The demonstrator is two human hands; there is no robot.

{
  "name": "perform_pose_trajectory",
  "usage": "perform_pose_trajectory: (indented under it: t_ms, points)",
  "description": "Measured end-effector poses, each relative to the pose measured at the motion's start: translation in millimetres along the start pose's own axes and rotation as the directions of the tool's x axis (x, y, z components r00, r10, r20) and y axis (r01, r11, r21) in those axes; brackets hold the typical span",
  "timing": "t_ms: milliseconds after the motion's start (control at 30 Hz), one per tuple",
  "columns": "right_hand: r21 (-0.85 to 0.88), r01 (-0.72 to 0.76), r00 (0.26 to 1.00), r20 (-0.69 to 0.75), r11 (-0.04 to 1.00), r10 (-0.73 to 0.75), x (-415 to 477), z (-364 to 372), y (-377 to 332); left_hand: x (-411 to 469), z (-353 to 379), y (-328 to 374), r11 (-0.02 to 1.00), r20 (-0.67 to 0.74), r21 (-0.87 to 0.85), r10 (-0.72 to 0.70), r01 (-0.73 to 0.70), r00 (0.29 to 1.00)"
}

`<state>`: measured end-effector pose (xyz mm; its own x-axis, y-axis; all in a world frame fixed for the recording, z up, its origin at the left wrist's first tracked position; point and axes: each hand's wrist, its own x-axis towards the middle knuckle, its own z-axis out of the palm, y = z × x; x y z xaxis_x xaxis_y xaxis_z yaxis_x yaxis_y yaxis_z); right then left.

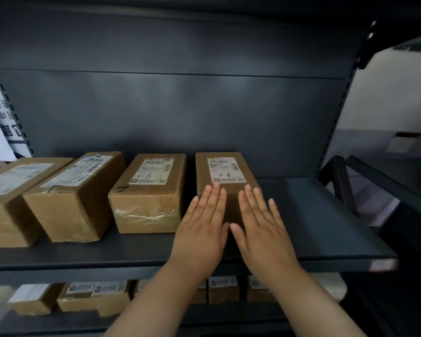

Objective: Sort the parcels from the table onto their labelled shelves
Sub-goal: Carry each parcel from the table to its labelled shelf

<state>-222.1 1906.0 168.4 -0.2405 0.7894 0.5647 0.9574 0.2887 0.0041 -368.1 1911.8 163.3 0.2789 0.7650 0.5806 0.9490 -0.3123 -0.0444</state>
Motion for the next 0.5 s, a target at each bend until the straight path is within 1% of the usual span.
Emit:
perform_pose_trajectory:
  t_ms: [100, 167, 300, 367, 433, 500]
  points:
    - [-0.025, -0.083, 0.996, -0.011, 0.996, 0.083, -20, -6, -16, -16, -9, -4, 0.992, -0.021, -0.061, 0.111, -0.112, 0.994]
    - [-0.065, -0.154, 0.988, -0.021, 0.986, 0.153, -35, -14, -29, -26, -19, -9, 0.977, -0.036, -0.071, 0.198, -0.200, 0.979]
    - [-0.053, -0.283, 0.959, -0.006, 0.958, 0.283, -82, -37, -59, -45, -46, -13, 0.946, 0.023, -0.151, 0.292, -0.286, 0.956]
    - [-0.080, -0.343, 0.939, 0.005, 0.936, 0.344, -113, -53, -75, -60, -52, -9, 0.920, 0.070, -0.189, 0.360, -0.342, 0.930]
    - [-0.136, -0.423, 0.903, 0.014, 0.896, 0.429, -146, -70, -88, -78, -56, 1, 0.869, 0.036, -0.242, 0.452, -0.431, 0.891]
    - [-0.202, -0.510, 0.851, 0.022, 0.836, 0.525, -180, -91, -100, -99, -59, 19, 0.799, 0.010, -0.319, 0.541, -0.510, 0.841]
